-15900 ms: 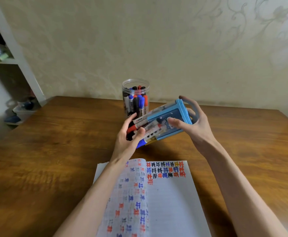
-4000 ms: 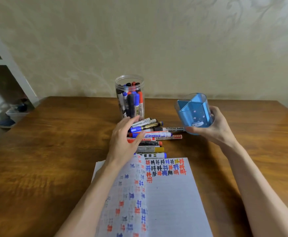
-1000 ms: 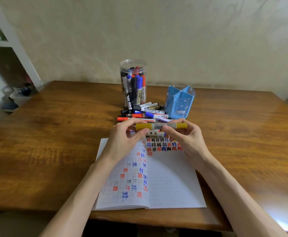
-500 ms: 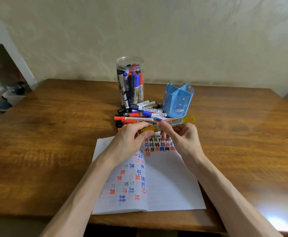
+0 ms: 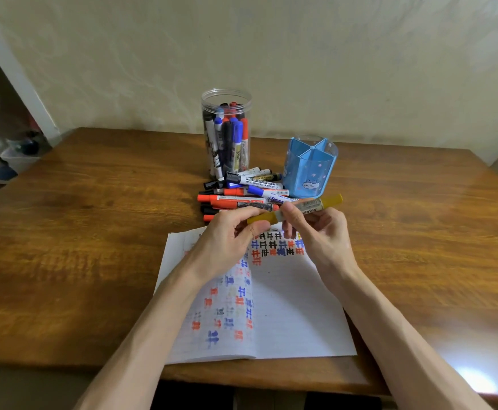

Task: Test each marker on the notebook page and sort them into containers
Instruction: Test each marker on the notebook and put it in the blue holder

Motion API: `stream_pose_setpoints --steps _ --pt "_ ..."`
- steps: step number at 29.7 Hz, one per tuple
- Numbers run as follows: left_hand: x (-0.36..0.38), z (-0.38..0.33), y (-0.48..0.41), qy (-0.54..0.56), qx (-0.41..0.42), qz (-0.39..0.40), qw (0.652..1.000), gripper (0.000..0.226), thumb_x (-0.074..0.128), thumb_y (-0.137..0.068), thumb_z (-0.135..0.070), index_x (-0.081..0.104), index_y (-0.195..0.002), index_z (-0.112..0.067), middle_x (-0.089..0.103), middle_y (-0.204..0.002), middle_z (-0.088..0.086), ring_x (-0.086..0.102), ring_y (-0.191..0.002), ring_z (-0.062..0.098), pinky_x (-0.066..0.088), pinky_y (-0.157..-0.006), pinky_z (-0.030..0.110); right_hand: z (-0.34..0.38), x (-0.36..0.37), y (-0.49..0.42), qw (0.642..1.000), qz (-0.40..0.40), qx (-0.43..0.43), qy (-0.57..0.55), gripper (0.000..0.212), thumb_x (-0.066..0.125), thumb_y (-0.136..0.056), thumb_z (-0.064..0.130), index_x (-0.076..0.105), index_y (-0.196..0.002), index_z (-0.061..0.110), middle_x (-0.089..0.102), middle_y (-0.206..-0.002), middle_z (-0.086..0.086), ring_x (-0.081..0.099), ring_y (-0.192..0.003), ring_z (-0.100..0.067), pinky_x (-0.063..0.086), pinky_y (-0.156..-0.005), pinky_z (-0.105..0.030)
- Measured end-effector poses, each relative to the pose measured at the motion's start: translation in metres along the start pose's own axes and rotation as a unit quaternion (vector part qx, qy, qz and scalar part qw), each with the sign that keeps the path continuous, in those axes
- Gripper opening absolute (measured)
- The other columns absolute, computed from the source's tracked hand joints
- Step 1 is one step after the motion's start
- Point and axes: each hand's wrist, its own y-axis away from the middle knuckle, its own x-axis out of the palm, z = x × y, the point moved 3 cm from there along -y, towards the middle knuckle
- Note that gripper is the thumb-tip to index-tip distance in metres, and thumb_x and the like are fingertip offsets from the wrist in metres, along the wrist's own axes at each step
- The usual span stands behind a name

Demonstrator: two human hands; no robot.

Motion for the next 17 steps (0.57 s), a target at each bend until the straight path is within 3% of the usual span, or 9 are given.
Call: stream_pose_setpoints --steps 2,4,6,8,12,17 --pt "0.001 0.002 -0.002 0.008 -0.025 0.017 1.0 0.029 0.06 -0.092 -0.045 0.069 -0.116 -0.033 0.073 -0.106 -0.008 0.069 -0.099 0.011 0.061 -0.083 0.037 -0.002 -0.001 -0.002 1.0 0.005 -0.004 -0.003 0.035 0.069 -0.098 0.04 0.075 -0.084 0.009 0.07 -0.072 -0.015 0.064 -0.067 -0.024 0.056 -0.069 -0.041" --pt "0.002 0.008 -0.004 -0.057 -0.021 0.016 0.998 0.033 0.062 -0.09 -0.05 0.066 -0.115 -0.029 0.073 -0.1 -0.002 0.071 -0.088 0.019 0.061 -0.075 0.045 -0.008 0.0 -0.004 1.0 -0.009 0.015 -0.026 0.026 0.072 -0.096 0.038 0.077 -0.09 0.014 0.074 -0.081 -0.016 0.065 -0.069 -0.024 0.055 -0.068 -0.044" --pt "0.003 0.009 -0.005 -0.105 -0.005 0.024 0.994 0.035 0.066 -0.09 -0.049 0.063 -0.115 -0.024 0.072 -0.101 -0.008 0.071 -0.083 0.01 0.062 -0.072 0.04 -0.013 0.005 -0.004 0.997 -0.025 0.03 -0.065 0.021 0.073 -0.095 0.036 0.079 -0.094 0.016 0.076 -0.089 -0.018 0.064 -0.072 -0.023 0.055 -0.067 -0.042" --pt "0.005 0.007 -0.004 -0.106 0.006 0.021 0.994 0.044 0.062 -0.09 -0.054 0.064 -0.12 -0.022 0.072 -0.104 -0.01 0.07 -0.09 0.007 0.062 -0.077 0.036 -0.013 0.009 -0.003 0.997 -0.026 0.025 -0.067 0.023 0.072 -0.097 0.033 0.078 -0.098 0.011 0.077 -0.091 -0.016 0.066 -0.075 -0.02 0.056 -0.073 -0.04" --pt "0.005 0.01 0.0 -0.08 -0.003 0.037 0.996 0.043 0.044 -0.099 -0.061 0.063 -0.12 -0.029 0.072 -0.099 -0.003 0.07 -0.09 0.021 0.058 -0.074 0.05 -0.008 0.003 -0.002 0.996 -0.014 0.016 -0.085 0.03 0.07 -0.096 0.03 0.073 -0.106 0.001 0.079 -0.092 -0.007 0.07 -0.077 -0.014 0.056 -0.076 -0.028" --pt "0.003 0.009 0.001 -0.03 -0.034 0.068 0.997 0.033 0.046 -0.104 -0.055 0.065 -0.114 -0.029 0.07 -0.097 0.004 0.067 -0.091 0.025 0.055 -0.078 0.057 -0.006 0.0 -0.002 0.997 -0.002 0.0 -0.078 0.028 0.071 -0.096 0.026 0.072 -0.106 0.0 0.078 -0.09 -0.006 0.068 -0.077 -0.017 0.057 -0.076 -0.028"
